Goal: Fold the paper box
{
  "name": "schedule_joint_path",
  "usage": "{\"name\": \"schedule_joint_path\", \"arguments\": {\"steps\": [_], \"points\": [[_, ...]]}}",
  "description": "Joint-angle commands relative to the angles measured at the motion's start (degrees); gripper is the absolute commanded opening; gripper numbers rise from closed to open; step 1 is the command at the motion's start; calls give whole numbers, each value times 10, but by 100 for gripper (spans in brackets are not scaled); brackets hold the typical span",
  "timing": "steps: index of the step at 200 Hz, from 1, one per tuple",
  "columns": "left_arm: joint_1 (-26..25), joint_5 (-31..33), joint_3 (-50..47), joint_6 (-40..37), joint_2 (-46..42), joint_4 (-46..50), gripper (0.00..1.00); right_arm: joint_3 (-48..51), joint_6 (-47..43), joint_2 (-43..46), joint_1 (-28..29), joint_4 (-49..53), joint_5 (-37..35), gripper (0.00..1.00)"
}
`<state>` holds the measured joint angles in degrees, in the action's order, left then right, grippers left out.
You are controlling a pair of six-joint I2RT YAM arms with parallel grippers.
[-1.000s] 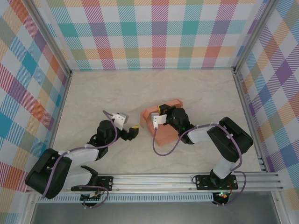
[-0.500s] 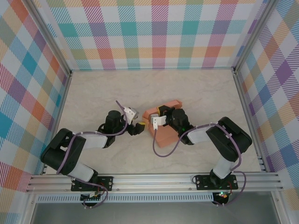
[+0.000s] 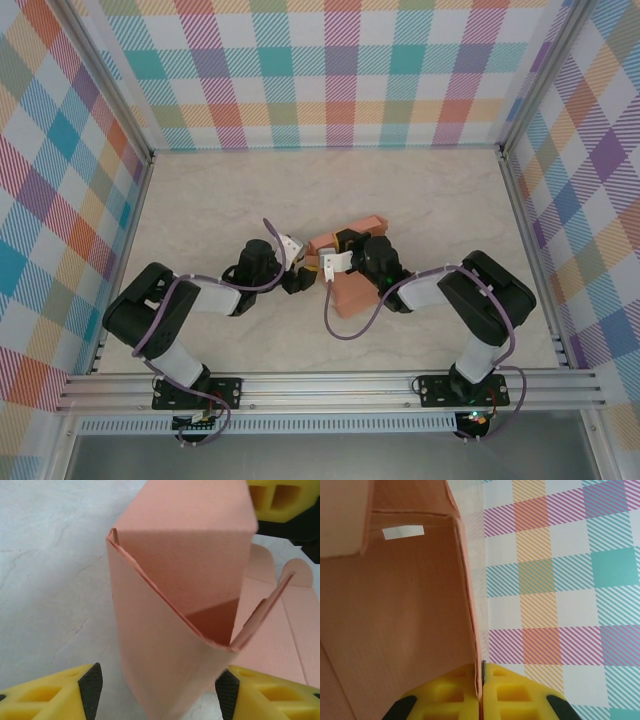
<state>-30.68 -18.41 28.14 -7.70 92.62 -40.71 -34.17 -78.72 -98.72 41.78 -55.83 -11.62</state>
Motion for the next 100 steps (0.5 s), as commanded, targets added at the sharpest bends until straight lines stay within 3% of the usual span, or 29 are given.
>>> {"name": "schedule_joint_path", "arguments": {"steps": [1, 100], "points": [[-3, 57, 10, 5, 9, -44, 60, 12, 11, -4, 13, -9, 14, 7], [-5, 131, 16, 20, 29, -63, 50, 30, 15, 8, 37, 13, 9, 7]]}}
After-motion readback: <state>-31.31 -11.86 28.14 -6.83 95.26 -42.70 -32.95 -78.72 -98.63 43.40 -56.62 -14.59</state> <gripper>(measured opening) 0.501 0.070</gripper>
